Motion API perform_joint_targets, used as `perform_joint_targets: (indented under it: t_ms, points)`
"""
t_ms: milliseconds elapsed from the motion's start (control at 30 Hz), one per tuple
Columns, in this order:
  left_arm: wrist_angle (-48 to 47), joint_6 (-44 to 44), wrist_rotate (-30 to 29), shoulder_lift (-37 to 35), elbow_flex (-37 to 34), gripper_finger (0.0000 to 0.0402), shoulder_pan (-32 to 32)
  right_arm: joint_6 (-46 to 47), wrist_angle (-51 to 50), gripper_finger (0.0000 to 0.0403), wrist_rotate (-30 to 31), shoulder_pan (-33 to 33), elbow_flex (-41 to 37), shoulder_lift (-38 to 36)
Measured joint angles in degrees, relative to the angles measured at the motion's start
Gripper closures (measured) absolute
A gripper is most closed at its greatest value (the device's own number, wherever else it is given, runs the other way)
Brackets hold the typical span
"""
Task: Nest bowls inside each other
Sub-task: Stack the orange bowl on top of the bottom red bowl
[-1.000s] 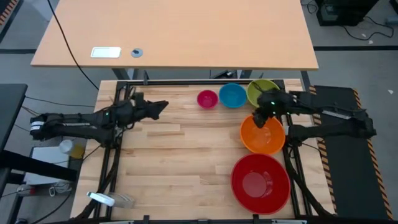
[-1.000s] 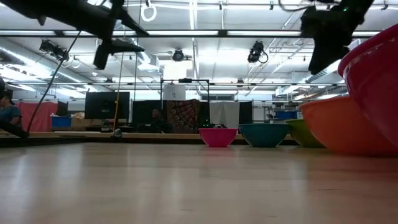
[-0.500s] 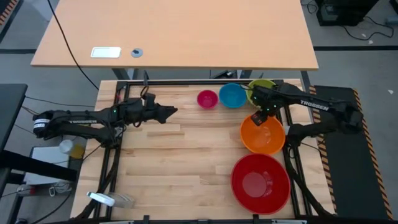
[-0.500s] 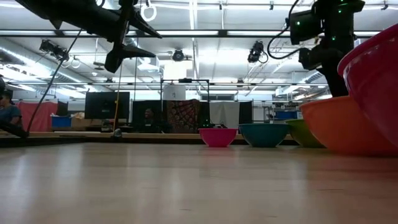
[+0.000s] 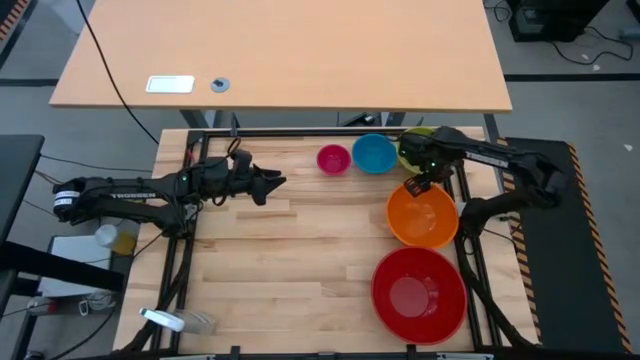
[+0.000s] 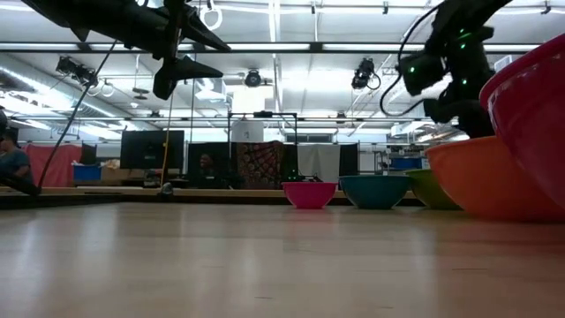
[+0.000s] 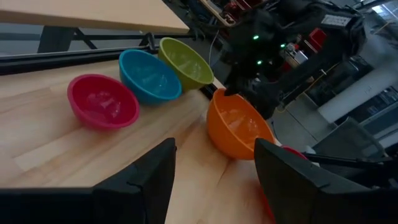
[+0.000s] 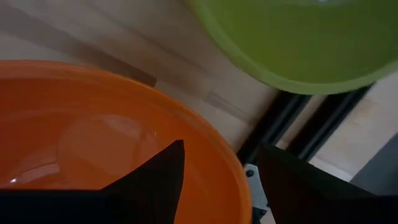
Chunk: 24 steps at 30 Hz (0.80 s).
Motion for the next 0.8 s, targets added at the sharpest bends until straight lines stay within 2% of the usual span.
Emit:
perform_joint_targets:
  t_ms: [133, 233, 567, 800]
  points:
    - [0.0, 0.0, 0.0, 0.0, 0.0, 0.0182, 0.0, -3.0, 0.0, 0.02, 0.8, -0.5, 0.0, 4.7]
    - [0.0, 0.0, 0.0, 0.0, 0.0, 0.0182, 0.0, -5.7, 0.2, 0.0218, 0.8, -0.3, 0.0, 7.1]
    - [0.0, -1.0, 0.0, 0.0, 0.0, 0.0182, 0.0, -14.0, 0.4, 0.0331, -1.0, 0.3, 0.1, 11.7]
    - [0.0, -1.8, 0.0, 0.0, 0.0, 0.0182, 0.0, -14.6, 2.7, 0.0338, -3.4, 0.3, 1.9, 11.4]
